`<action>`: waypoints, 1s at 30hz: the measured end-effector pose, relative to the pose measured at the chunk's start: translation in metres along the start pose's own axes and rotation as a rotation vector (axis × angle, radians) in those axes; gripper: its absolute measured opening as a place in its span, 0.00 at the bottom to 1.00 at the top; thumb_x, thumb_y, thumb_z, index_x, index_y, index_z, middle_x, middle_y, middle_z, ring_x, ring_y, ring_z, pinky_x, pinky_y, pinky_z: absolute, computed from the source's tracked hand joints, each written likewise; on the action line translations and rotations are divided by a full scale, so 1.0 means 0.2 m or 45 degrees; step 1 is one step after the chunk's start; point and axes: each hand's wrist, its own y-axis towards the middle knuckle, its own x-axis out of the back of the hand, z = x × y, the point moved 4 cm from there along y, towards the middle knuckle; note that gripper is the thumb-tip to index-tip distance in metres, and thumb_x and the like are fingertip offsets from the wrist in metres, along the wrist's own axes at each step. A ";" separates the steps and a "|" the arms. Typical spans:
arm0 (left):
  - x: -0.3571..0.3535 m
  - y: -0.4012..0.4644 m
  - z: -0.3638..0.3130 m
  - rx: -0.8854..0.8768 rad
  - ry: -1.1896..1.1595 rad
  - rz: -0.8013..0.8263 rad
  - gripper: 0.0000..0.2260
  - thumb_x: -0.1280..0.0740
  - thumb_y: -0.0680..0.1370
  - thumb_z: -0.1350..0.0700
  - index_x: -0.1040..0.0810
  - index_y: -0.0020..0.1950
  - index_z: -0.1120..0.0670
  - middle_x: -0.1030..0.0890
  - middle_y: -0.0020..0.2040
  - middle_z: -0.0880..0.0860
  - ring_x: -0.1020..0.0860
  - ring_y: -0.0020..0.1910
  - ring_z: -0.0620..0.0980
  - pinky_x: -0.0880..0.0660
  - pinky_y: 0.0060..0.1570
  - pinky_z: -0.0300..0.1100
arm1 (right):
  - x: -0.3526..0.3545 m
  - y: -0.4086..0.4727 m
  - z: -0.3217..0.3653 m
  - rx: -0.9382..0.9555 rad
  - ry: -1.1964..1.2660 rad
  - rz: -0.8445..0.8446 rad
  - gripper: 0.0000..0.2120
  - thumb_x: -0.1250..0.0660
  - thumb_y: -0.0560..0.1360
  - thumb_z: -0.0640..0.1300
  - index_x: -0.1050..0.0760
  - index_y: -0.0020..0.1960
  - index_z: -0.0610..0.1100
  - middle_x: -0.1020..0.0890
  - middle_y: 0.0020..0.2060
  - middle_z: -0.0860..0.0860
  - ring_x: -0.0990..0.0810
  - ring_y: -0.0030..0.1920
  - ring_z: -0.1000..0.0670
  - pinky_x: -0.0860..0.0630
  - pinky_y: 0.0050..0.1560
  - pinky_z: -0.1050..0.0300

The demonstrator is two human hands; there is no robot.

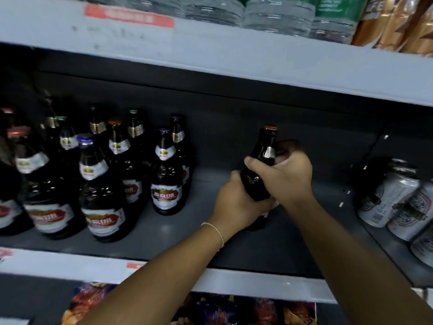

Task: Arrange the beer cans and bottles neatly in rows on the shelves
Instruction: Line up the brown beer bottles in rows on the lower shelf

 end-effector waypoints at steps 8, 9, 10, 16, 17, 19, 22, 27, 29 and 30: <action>0.35 -0.10 0.21 0.004 -0.333 0.138 0.19 0.19 0.62 0.53 0.23 0.48 0.51 0.16 0.42 0.47 0.18 0.42 0.44 0.21 0.45 0.44 | -0.21 -0.12 0.19 0.015 0.212 0.394 0.18 0.20 0.67 0.51 0.19 0.51 0.43 0.15 0.36 0.43 0.14 0.40 0.47 0.16 0.48 0.44; 0.37 -0.12 0.23 -0.008 -0.391 0.187 0.16 0.20 0.63 0.57 0.23 0.45 0.53 0.17 0.41 0.49 0.19 0.40 0.46 0.23 0.43 0.44 | -0.23 -0.13 0.20 0.025 0.229 0.484 0.17 0.21 0.69 0.50 0.19 0.52 0.42 0.15 0.39 0.41 0.13 0.42 0.47 0.16 0.49 0.44; 0.39 -0.14 0.25 -0.004 -0.429 0.216 0.16 0.20 0.64 0.59 0.22 0.45 0.54 0.17 0.41 0.51 0.19 0.39 0.48 0.23 0.42 0.45 | -0.24 -0.15 0.21 0.037 0.234 0.584 0.14 0.22 0.71 0.48 0.18 0.53 0.43 0.15 0.42 0.40 0.14 0.43 0.47 0.16 0.50 0.46; 0.55 -0.22 0.38 0.050 -0.420 0.249 0.29 0.17 0.58 0.55 0.23 0.56 0.49 0.17 0.51 0.47 0.19 0.52 0.45 0.23 0.56 0.44 | -0.38 -0.30 0.30 0.062 0.289 0.877 0.08 0.28 0.74 0.36 0.20 0.52 0.42 0.14 0.44 0.49 0.15 0.47 0.53 0.20 0.45 0.62; 0.57 -0.23 0.40 0.050 -0.437 0.277 0.30 0.17 0.58 0.55 0.23 0.58 0.49 0.17 0.53 0.48 0.19 0.54 0.47 0.23 0.59 0.49 | -0.40 -0.32 0.31 0.094 0.292 0.844 0.06 0.27 0.74 0.35 0.20 0.50 0.41 0.14 0.40 0.51 0.15 0.44 0.54 0.21 0.43 0.63; 0.61 -0.24 0.41 0.044 -0.463 0.335 0.30 0.18 0.60 0.57 0.23 0.59 0.50 0.17 0.54 0.51 0.19 0.56 0.51 0.25 0.61 0.54 | -0.45 -0.37 0.34 0.168 0.280 0.784 0.06 0.26 0.73 0.34 0.21 0.45 0.42 0.15 0.35 0.54 0.16 0.39 0.56 0.22 0.39 0.64; 0.68 -0.27 0.43 0.041 -0.526 0.355 0.27 0.20 0.63 0.62 0.23 0.60 0.51 0.17 0.55 0.52 0.19 0.57 0.51 0.25 0.62 0.54 | -0.51 -0.43 0.38 0.234 0.266 0.698 0.06 0.25 0.72 0.36 0.19 0.44 0.45 0.14 0.37 0.52 0.14 0.40 0.53 0.21 0.39 0.62; 0.75 -0.32 0.47 0.062 -0.564 0.303 0.30 0.21 0.66 0.62 0.26 0.65 0.51 0.18 0.57 0.49 0.20 0.58 0.45 0.25 0.61 0.44 | -0.56 -0.48 0.40 0.142 0.337 0.531 0.06 0.23 0.71 0.37 0.17 0.46 0.43 0.13 0.38 0.50 0.13 0.40 0.51 0.19 0.38 0.60; 0.77 -0.34 0.47 0.035 -0.538 0.274 0.29 0.22 0.68 0.62 0.27 0.66 0.50 0.18 0.57 0.47 0.20 0.56 0.41 0.24 0.58 0.38 | -0.58 -0.50 0.41 0.090 0.352 0.476 0.07 0.22 0.70 0.38 0.17 0.47 0.42 0.13 0.37 0.49 0.13 0.39 0.50 0.18 0.39 0.58; 0.78 -0.35 0.47 0.017 -0.521 0.261 0.28 0.22 0.69 0.61 0.27 0.66 0.50 0.18 0.57 0.46 0.20 0.55 0.40 0.24 0.56 0.35 | -0.59 -0.51 0.41 0.076 0.349 0.447 0.07 0.22 0.70 0.39 0.16 0.47 0.43 0.13 0.37 0.49 0.13 0.39 0.50 0.17 0.40 0.55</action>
